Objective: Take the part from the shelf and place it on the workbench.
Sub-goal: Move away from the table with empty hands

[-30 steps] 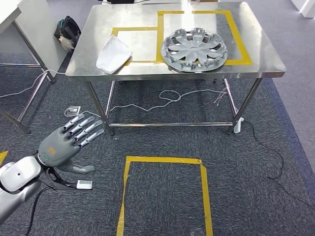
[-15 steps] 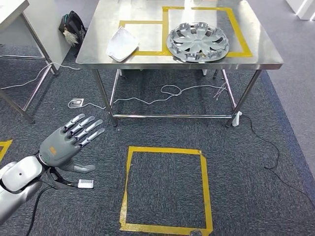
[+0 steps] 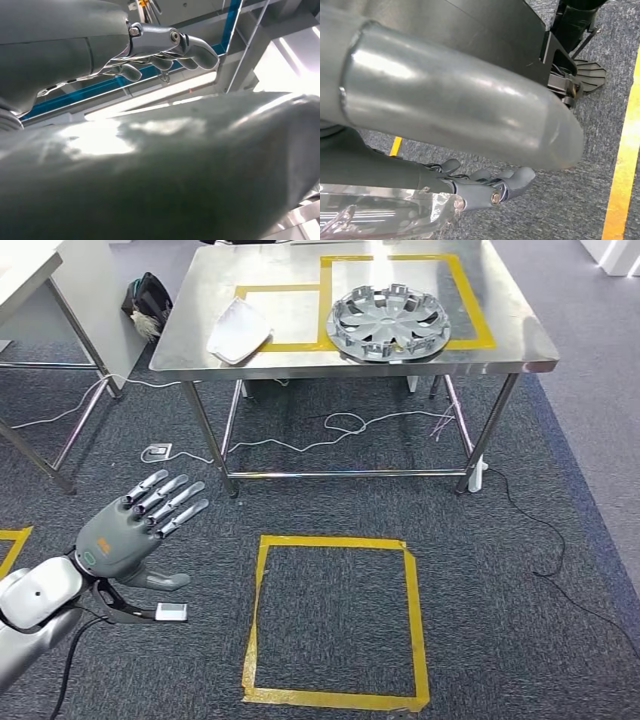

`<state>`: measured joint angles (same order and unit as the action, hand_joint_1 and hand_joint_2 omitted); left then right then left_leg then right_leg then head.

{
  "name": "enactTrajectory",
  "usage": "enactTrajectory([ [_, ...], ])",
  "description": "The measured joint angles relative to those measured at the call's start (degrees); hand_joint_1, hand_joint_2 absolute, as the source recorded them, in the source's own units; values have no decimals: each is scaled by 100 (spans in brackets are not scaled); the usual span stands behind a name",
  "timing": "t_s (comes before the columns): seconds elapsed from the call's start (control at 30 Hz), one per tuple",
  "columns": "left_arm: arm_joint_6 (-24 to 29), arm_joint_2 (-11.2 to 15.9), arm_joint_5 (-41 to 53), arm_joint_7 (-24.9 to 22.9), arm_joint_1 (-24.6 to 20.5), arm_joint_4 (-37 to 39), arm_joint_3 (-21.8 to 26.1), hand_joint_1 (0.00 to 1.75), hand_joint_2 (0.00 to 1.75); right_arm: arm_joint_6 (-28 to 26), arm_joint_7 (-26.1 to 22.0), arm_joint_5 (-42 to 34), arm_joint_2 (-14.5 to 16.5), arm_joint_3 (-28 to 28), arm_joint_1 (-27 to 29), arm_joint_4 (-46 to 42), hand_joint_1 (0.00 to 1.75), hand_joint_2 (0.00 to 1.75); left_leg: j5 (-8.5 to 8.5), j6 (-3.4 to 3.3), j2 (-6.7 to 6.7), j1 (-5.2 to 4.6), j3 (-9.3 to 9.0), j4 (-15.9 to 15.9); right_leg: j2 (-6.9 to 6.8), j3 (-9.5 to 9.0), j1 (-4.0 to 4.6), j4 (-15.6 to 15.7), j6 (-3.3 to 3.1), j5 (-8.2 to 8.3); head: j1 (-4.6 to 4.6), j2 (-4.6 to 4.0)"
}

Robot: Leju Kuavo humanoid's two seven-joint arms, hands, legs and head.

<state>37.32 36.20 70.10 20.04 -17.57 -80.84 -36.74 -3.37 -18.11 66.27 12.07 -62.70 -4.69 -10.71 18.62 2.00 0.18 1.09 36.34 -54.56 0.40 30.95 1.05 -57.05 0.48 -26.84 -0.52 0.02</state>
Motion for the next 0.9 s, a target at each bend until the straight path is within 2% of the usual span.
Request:
enactTrajectory([
  [0.1,-3,9,0,0,-13,10,-2,0,0,-41,27,70,0,8,-4,0,0,0,-2,4,0,-2,16,-4,-1,8,-8,5,3,7,2,0],
  [0.2,-14,28,-1,-1,-43,22,-5,0,0,-159,69,145,4,53,-12,-1,0,0,-43,-103,1,-4,-11,104,-5,-41,-25,70,88,40,-4,0],
  [0.23,-15,38,-2,-1,-58,25,-5,0,0,-185,74,160,5,73,-13,-1,0,0,-88,-144,0,12,-48,193,-6,-22,-21,26,124,-13,4,0],
  [0.27,-16,45,-4,-2,-76,26,-6,0,0,-201,75,169,5,88,-14,-1,0,0,-138,-160,-4,36,-78,279,-4,50,-20,-123,150,-136,18,0],
  [0.3,-18,46,-5,-3,-89,28,-10,0,0,-220,81,177,4,103,-14,-1,0,0,-175,-157,-11,61,-90,328,-4,179,-37,-405,177,-326,31,0],
  [0.37,-24,43,-6,-6,-102,39,-25,0,0,-263,97,200,4,132,-15,0,0,0,-210,-134,-51,88,-39,332,-5,503,-96,-1136,253,-724,43,0],
  [0.4,-27,40,-5,-8,-100,49,-34,0,0,-287,106,215,4,143,-13,0,0,0,-227,-108,-83,106,-1,321,-5,603,-130,-1375,294,-814,42,0],
  [0.43,-30,37,-5,-10,-100,59,-45,0,0,-306,111,227,3,154,-12,0,0,0,-246,-75,-123,131,45,302,-5,605,-164,-1415,338,-798,41,0],
  [0.47,-32,34,-5,-13,-103,69,-57,0,0,-321,116,238,3,163,-11,-1,0,0,-267,-32,-172,165,98,271,2,493,-201,-1232,384,-683,41,0],
  [0.53,-33,35,-7,-17,-105,84,-75,0,0,-350,125,251,6,181,-19,1,0,0,-299,86,-284,224,227,159,134,105,-277,-540,481,-409,51,1],
  [0.57,-33,40,-7,-20,-105,87,-79,0,0,-366,129,256,9,188,-24,2,0,0,-306,148,-332,238,285,89,199,-20,-303,-298,466,-330,51,0],
  [0.6,-33,50,-9,-26,-105,88,-80,0,0,-385,136,258,12,191,-25,3,0,0,-322,192,-373,240,329,46,248,-80,-316,-188,427,-301,38,0],
  [0.63,-33,63,-12,-33,-105,90,-79,0,0,-405,144,258,15,192,-24,4,0,0,-350,217,-409,235,348,37,250,-65,-303,-223,359,-307,20,-1],
  [0.7,-34,88,-16,-44,-98,92,-93,0,0,-439,152,257,13,193,-18,2,0,0,-412,234,-444,246,372,59,150,-51,-297,-292,225,-266,-38,-1],
  [0.73,-36,102,-16,-49,-90,93,-103,0,0,-452,154,256,13,196,-19,2,0,0,-367,231,-394,241,410,2,103,-32,-286,-313,172,-240,-57,-1],
  [0.77,-37,113,-17,-54,-86,94,-113,0,0,-462,153,256,13,201,-20,2,0,0,-228,220,-309,229,499,-183,49,-3,-275,-319,121,-210,-79,0],
  [0.83,-38,122,-20,-70,-86,93,-121,0,0,-479,153,256,13,216,-9,2,0,0,250,167,-129,176,799,-940,-68,54,-238,-315,50,-162,-106,0],
  [0.87,-39,122,-21,-78,-84,93,-123,0,0,-485,154,256,13,224,-1,2,0,0,483,140,-98,152,957,-1391,-133,80,-217,-313,33,-148,-112,0],
  [0.9,-43,122,-22,-84,-76,93,-127,0,0,-492,156,256,13,230,5,2,0,0,634,111,-90,130,1050,-1724,-204,102,-196,-314,24,-141,-114,0],
])
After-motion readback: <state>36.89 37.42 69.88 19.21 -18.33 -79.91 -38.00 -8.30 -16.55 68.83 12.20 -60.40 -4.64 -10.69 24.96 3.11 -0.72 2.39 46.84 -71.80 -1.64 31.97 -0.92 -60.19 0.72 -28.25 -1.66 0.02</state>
